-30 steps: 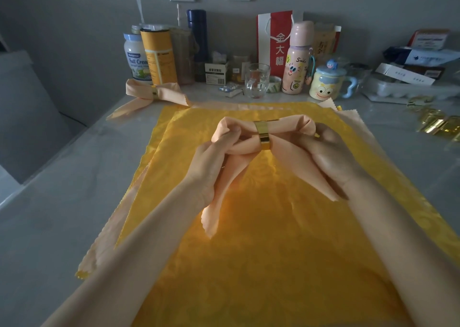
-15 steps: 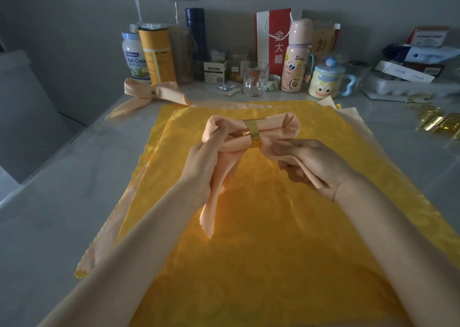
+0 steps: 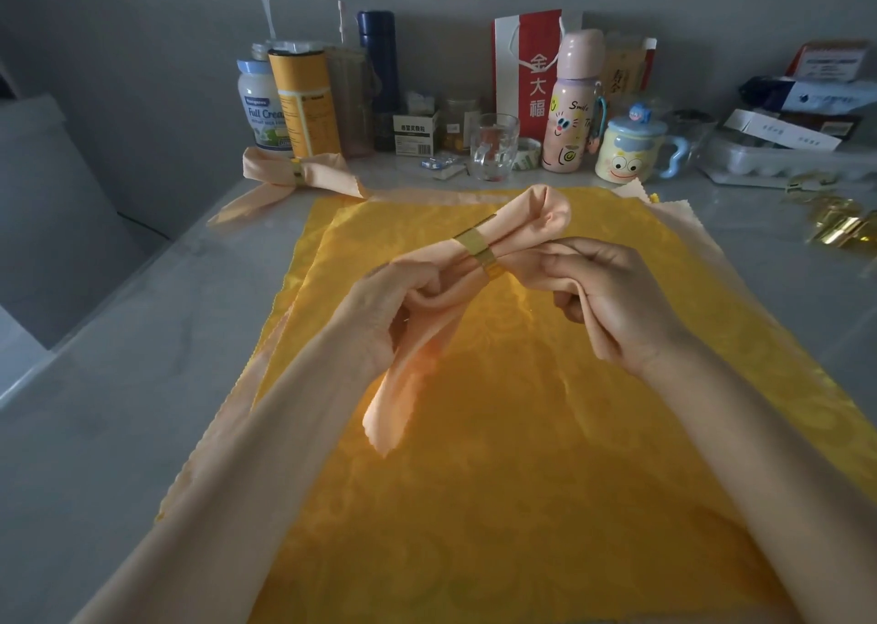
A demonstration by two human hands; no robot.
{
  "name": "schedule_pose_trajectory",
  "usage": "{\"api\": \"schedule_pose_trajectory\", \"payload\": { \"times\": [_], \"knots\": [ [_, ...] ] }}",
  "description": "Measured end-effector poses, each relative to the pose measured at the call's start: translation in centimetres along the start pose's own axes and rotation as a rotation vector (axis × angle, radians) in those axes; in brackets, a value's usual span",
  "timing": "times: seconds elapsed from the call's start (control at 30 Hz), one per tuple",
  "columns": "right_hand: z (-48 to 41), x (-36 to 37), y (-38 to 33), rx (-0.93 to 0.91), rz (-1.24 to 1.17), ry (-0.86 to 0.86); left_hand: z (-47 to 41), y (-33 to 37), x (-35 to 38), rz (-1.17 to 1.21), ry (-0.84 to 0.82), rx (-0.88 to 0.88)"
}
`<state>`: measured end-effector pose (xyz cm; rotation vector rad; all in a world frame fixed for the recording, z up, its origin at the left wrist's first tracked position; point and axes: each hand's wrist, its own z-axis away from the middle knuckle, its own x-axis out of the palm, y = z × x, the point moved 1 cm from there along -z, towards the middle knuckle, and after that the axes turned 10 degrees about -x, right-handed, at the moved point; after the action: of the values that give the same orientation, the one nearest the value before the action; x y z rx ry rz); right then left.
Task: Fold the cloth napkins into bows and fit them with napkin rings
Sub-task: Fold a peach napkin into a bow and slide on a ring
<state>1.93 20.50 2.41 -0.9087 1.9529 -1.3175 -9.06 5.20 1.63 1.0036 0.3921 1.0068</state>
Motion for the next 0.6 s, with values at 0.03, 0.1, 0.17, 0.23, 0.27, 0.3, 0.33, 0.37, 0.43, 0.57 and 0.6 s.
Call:
{"api": "schedule_pose_trajectory", "payload": {
  "times": [0.03,0.1,0.17,0.23,0.27,0.3,0.33,0.37,0.43,0.57,0.6],
  "knots": [
    [-0.1,-0.1,0.0,-0.008,0.027,-0.008,0.1,0.1,-0.1,-0.049,-0.015,0.003],
    [-0.2,-0.4,0.0,-0.014,0.051,-0.029,0.3,0.3,0.0,-0.078,-0.021,0.016],
    [-0.2,-0.5,0.0,-0.018,0.060,-0.050,0.3,0.4,0.1,-0.073,0.002,0.046],
    [-0.2,-0.6,0.0,-0.026,0.077,-0.077,0.0,0.4,0.1,-0.109,0.045,0.096],
    [-0.2,-0.7,-0.1,-0.031,0.095,-0.086,-0.1,0.4,0.0,-0.131,0.075,0.121],
    [-0.2,-0.8,-0.1,-0.035,0.110,-0.088,-0.2,0.5,-0.1,-0.142,0.109,0.143],
    [-0.3,-0.9,-0.2,-0.038,0.116,-0.084,-0.1,0.7,-0.2,-0.133,0.140,0.159],
    [-0.3,-1.0,-0.4,-0.039,0.113,-0.079,-0.1,0.9,-0.3,-0.102,0.169,0.166],
    [-0.3,-1.2,-0.5,-0.045,0.111,-0.085,-0.1,1.2,-0.7,-0.011,0.224,0.154],
    [-0.1,-1.4,-0.6,-0.042,0.132,-0.142,-0.4,1.5,-1.6,0.162,0.164,0.035],
    [0.0,-1.5,-0.7,-0.023,0.140,-0.203,-0.4,1.5,-1.6,0.175,0.149,0.021]
  ]
}}
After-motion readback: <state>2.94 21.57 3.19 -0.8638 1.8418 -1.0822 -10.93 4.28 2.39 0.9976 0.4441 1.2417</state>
